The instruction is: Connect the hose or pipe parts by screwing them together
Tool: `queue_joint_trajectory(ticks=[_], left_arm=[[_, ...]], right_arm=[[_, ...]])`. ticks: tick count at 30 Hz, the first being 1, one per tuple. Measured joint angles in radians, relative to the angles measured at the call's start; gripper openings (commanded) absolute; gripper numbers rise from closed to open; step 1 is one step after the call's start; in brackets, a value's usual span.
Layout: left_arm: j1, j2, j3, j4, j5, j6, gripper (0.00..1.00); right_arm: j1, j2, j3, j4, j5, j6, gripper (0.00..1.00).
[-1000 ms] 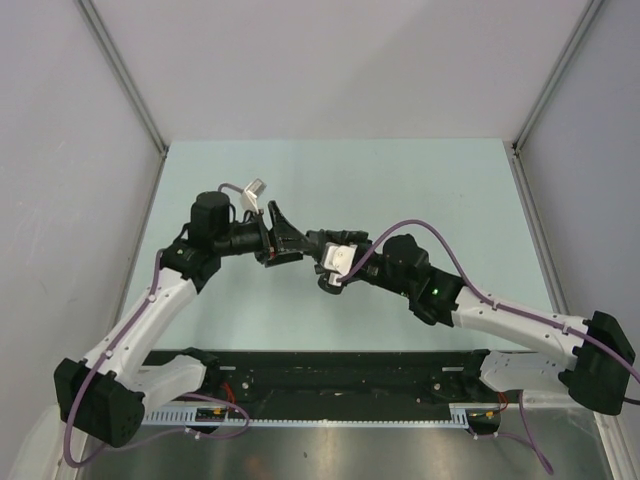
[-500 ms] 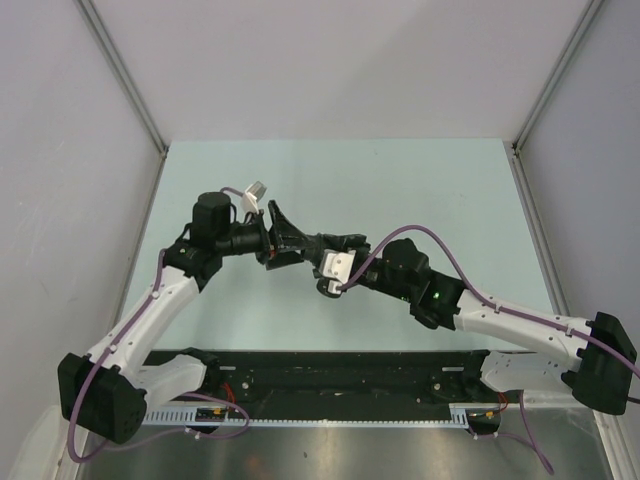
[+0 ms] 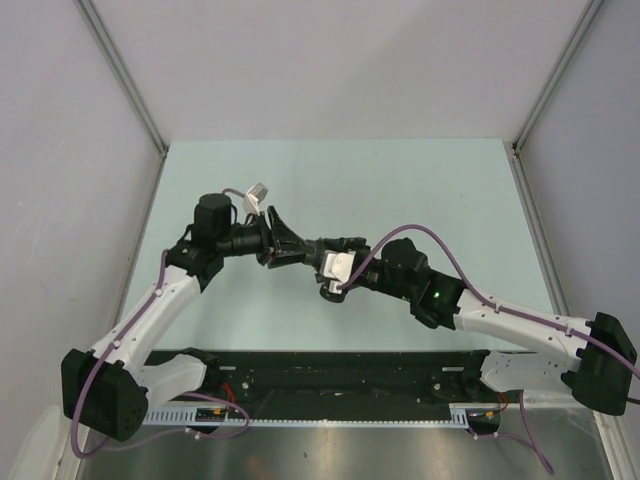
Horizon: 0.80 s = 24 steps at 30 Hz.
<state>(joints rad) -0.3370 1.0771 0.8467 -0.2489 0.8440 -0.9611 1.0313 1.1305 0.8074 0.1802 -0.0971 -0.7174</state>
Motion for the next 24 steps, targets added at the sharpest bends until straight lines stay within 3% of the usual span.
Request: queue_joint_trajectory(ticks=[4,8,12,15,20,24], left_arm=[[0.000,0.019,0.000,0.007,0.033,0.081,0.34],[-0.008,0.042,0.001,0.012,0.080,0.186,0.23],[-0.033,0.081,0.013,0.013,0.105,0.296,0.25],[-0.058,0.096,0.018,0.010,0.101,0.391,0.26],[-0.113,0.074,0.019,0.006,0.056,0.561,0.15],[-0.152,0.047,0.019,0.003,0.039,0.715,0.16]], right_arm=[[-0.029,-0.002,-0.002,-0.010,-0.059,0.031,0.00],[-0.060,-0.002,-0.003,-0.025,-0.133,0.061,0.00],[-0.104,-0.002,-0.003,-0.055,-0.215,0.097,0.00],[-0.143,-0.003,-0.003,-0.083,-0.287,0.134,0.00],[-0.222,-0.003,-0.001,-0.112,-0.446,0.208,0.00],[-0.259,-0.003,0.014,-0.139,-0.538,0.248,0.00]])
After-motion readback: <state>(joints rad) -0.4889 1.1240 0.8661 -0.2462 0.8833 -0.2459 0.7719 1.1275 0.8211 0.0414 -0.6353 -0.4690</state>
